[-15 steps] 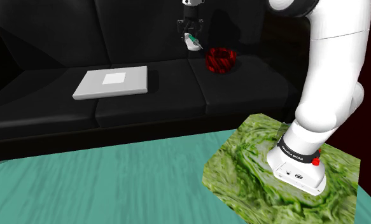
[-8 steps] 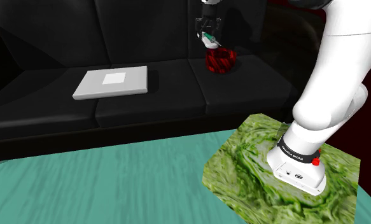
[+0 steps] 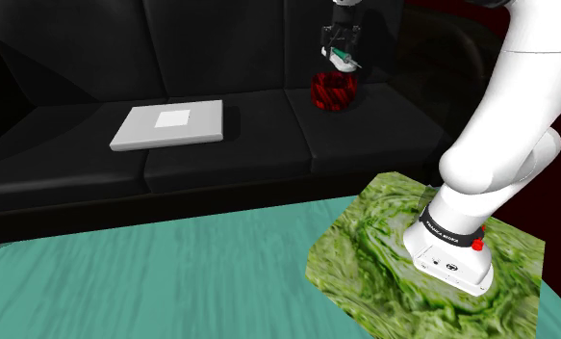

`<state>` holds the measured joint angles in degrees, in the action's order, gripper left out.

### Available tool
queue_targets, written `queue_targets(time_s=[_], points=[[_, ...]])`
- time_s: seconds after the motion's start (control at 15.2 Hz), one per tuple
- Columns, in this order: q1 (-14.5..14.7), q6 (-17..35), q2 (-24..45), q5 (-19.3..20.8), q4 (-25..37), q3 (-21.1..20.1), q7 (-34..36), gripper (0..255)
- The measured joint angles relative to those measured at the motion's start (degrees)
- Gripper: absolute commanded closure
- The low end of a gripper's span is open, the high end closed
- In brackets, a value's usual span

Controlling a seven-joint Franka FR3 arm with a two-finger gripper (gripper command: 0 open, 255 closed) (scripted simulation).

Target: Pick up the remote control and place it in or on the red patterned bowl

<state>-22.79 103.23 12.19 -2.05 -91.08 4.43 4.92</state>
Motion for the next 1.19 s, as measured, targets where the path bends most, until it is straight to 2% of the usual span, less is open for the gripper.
queue_targets(time_s=[0.92,1.19], points=[[-0.34,9.85,1.08,-0.28,-8.80,0.16,-1.00,255],[-0.33,10.43,1.37,-0.30,-9.04,0.15,-0.98,255]])
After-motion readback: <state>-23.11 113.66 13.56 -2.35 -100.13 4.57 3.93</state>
